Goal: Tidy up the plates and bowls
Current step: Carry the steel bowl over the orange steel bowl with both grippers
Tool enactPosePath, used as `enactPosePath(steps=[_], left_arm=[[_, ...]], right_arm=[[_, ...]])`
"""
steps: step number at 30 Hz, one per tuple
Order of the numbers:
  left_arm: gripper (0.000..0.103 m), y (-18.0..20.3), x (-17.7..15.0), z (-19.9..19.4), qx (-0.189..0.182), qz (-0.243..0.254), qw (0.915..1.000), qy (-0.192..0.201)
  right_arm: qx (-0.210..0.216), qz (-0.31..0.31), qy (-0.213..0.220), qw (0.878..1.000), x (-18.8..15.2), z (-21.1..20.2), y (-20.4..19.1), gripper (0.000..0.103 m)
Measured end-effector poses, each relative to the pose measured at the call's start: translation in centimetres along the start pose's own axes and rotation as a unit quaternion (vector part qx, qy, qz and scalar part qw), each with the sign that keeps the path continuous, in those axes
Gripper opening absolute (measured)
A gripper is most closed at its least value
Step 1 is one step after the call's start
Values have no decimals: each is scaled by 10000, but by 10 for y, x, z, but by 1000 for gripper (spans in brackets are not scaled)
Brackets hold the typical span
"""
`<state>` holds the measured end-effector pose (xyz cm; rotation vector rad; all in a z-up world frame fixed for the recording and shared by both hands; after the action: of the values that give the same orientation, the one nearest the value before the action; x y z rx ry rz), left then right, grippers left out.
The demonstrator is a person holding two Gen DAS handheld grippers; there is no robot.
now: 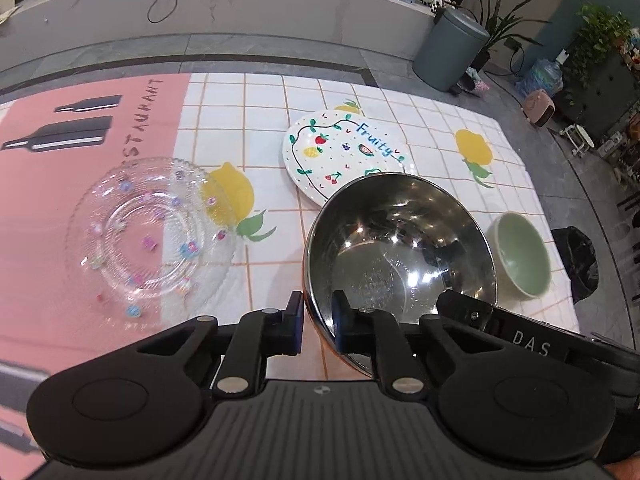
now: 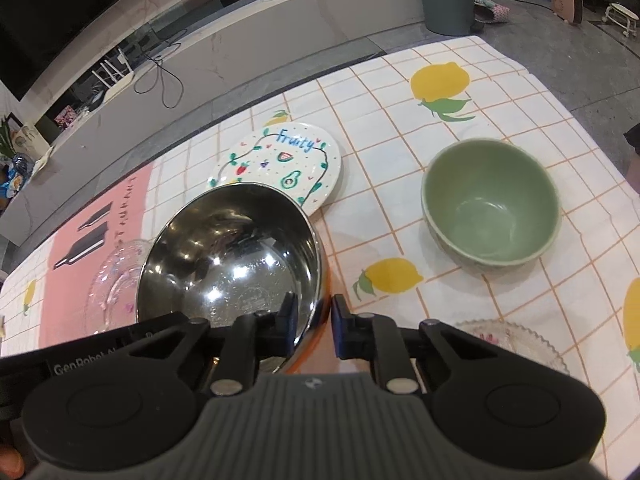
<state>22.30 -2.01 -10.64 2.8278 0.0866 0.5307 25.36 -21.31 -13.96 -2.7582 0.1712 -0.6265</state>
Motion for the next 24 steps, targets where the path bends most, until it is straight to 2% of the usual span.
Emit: enactPosePath(steps=[3,15,24], left_arm=[[16,-3,-13,-23,11,-115,9999,41],[15,-21,-72,-121,159,-400,9965,720],[15,-43,-119,-148,269,-656,9952,681]], right_arm=[[87,-116,40,9999,-12,-20,-8,15],[638,-660,252,9955,-76,-101,-51,15],[929,-1010,101,9905,-119,-130,-76,15]])
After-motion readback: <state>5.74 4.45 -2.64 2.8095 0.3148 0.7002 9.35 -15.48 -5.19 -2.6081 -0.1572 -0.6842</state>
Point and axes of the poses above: each gripper's, at about its wrist camera, not at the fingertips, and z roughly the way its jaws point, y to its right, x to its top, the point moved 4 cm from there along z, roughly the way its jaws point, and after that the axes turned 5 degrees about -y, right-handed, at the moved point
